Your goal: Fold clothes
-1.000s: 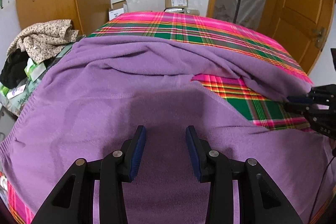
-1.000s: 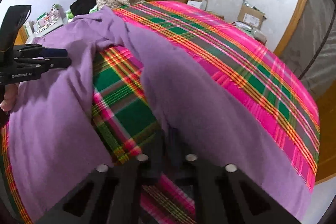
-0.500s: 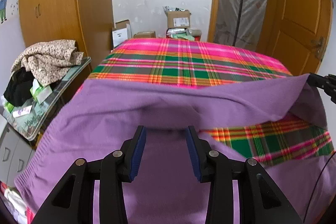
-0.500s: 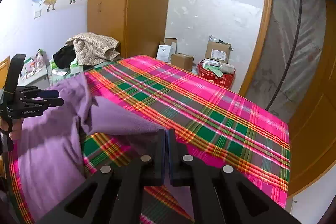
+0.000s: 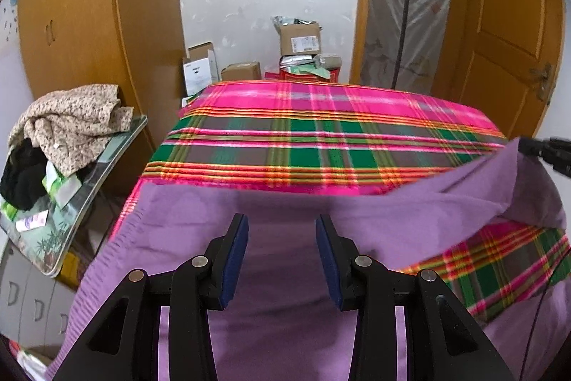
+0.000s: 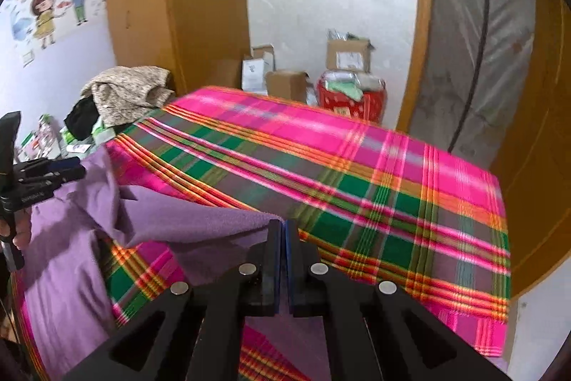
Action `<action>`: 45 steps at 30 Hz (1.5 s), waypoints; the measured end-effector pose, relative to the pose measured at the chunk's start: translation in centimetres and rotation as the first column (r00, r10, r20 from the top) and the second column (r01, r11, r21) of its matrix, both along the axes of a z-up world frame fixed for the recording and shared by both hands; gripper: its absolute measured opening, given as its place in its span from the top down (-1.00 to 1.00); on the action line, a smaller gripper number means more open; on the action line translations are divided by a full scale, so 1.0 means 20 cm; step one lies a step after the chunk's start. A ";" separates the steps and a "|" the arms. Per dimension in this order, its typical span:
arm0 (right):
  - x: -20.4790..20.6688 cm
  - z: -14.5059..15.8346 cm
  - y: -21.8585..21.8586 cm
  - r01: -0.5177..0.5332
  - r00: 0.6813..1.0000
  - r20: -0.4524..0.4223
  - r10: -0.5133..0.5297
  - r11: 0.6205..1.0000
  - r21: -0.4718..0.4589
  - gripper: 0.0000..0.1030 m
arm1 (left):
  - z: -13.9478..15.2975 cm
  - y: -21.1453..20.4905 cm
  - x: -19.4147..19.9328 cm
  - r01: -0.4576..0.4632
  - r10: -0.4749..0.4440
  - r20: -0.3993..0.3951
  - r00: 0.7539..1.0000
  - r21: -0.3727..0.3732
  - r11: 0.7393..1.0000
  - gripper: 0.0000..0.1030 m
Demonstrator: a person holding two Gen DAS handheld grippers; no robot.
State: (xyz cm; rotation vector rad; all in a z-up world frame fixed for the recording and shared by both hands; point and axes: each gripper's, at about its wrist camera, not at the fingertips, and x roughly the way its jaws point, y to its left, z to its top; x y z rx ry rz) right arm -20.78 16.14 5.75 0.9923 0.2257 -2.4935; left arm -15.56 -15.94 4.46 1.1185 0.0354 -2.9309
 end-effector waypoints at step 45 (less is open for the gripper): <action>-0.01 -0.19 0.07 0.030 0.995 0.091 -0.027 0.999 -0.025 0.94 | -0.21 0.31 -0.22 0.434 -0.428 0.078 0.901 -0.128 0.892 1.00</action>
